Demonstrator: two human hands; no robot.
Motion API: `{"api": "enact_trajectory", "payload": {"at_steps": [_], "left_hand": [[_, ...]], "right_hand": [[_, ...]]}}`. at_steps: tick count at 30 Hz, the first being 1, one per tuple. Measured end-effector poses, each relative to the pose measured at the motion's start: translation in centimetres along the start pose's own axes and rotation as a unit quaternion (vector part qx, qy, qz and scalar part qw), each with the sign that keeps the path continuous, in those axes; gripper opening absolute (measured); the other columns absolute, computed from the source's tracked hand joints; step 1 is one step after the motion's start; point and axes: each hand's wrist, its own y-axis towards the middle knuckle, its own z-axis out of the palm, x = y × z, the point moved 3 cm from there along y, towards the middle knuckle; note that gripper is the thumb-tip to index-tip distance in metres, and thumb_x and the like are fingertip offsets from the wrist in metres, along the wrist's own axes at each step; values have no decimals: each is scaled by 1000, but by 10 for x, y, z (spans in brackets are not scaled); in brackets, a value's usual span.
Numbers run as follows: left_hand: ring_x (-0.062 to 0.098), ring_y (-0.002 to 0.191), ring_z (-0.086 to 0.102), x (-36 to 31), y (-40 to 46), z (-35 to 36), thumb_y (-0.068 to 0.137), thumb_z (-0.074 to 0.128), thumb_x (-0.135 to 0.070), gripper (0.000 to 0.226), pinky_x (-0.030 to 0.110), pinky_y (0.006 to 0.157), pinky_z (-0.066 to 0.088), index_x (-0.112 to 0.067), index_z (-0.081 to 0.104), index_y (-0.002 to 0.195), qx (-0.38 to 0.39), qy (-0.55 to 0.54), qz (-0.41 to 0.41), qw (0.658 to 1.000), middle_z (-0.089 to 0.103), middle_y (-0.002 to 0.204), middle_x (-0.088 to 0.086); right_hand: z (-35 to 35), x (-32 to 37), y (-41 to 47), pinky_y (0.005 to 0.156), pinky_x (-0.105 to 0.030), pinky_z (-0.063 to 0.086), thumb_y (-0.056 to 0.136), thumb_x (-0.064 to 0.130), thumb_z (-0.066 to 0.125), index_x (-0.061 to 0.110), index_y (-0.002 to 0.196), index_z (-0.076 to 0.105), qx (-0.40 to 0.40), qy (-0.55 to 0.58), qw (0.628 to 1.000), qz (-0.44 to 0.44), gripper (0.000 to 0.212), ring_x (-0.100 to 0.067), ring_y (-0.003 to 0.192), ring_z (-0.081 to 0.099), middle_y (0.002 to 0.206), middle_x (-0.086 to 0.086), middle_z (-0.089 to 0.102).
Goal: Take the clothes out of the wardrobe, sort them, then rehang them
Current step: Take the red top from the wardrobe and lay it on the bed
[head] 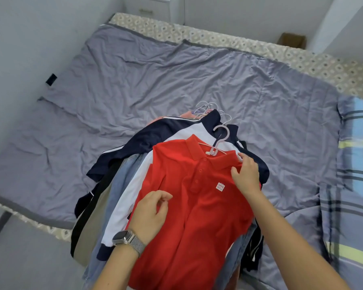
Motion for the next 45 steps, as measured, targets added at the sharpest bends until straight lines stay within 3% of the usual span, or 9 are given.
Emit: {"api": "enact_trajectory", "payload": {"at_steps": [7, 11, 17, 21, 24, 28, 32, 36, 45], "left_hand": [[0, 89, 58, 6, -23, -8, 83, 58, 4, 30, 4, 76, 40, -24, 65, 91, -16, -41, -22, 999, 66, 87, -13], [0, 91, 59, 14, -31, -14, 85, 56, -6, 31, 10, 78, 44, -37, 58, 90, -25, -54, -29, 998, 65, 91, -12], [14, 114, 50, 0, -33, -52, 90, 39, -35, 46, 29, 98, 40, -13, 54, 127, -102, 116, 89, 984, 57, 123, 1], [21, 137, 31, -20, -37, -77, 90, 38, -43, 54, 47, 101, 32, -28, 35, 142, -107, 223, 97, 964, 39, 146, -3], [15, 115, 50, -25, -46, -89, 84, 24, -57, 50, 42, 98, 22, -31, 58, 110, -41, 214, 88, 972, 59, 107, -12], [12, 82, 51, -33, -87, -114, 79, 24, -62, 41, 34, 86, 23, -35, 54, 83, -29, 133, 131, 982, 54, 73, -12], [11, 82, 49, -39, -135, -129, 77, 26, -62, 46, 31, 82, 22, -32, 60, 88, -39, 85, 171, 981, 56, 74, -11], [14, 82, 52, -43, -170, -130, 75, 26, -63, 40, 30, 78, 22, -37, 55, 80, -8, 49, 201, 978, 57, 69, -10], [17, 86, 56, -96, -227, -99, 78, 28, -63, 42, 36, 82, 31, -34, 59, 82, 68, 45, 300, 950, 62, 73, -13]], "right_hand": [[35, -7, -6, 89, -41, 44, 89, 49, 53, 11, 116, 52, 119, -24, 987, 109, 46, -33, 112, 55, 118, -11, 62], [19, 23, -56, 63, -35, 44, 81, 64, 55, 20, 71, 52, -10, 37, 994, 98, 45, -24, 75, 60, 70, 4, 61], [-30, 52, -119, 51, -25, 38, 75, 58, 69, 24, 54, 47, 10, 91, 996, -12, 46, -8, 50, 46, 49, 10, 49], [-61, 70, -160, 54, -24, 39, 73, 57, 71, 28, 57, 57, 98, 115, 987, -62, 35, -4, 50, 46, 50, 11, 51], [-79, 83, -188, 55, -33, 41, 68, 65, 68, 17, 58, 56, 103, 112, 986, -76, 51, -5, 49, 43, 48, 4, 48], [-110, 101, -251, 61, -34, 44, 62, 66, 72, 17, 61, 57, 2, 88, 994, -59, 51, -9, 56, 51, 55, 2, 55], [-123, 108, -319, 79, -31, 51, 57, 53, 81, 34, 76, 68, -114, 152, 981, -34, 29, -2, 76, 62, 73, 16, 68], [-130, 93, -380, 88, -45, 46, 60, 69, 65, 41, 77, 61, -220, 83, 972, -28, 33, -6, 85, 57, 77, 21, 62], [-155, 44, -495, 93, -40, 39, 80, 60, 42, 24, 100, 61, -346, 34, 937, 29, 45, -17, 99, 50, 98, 13, 55]]}}
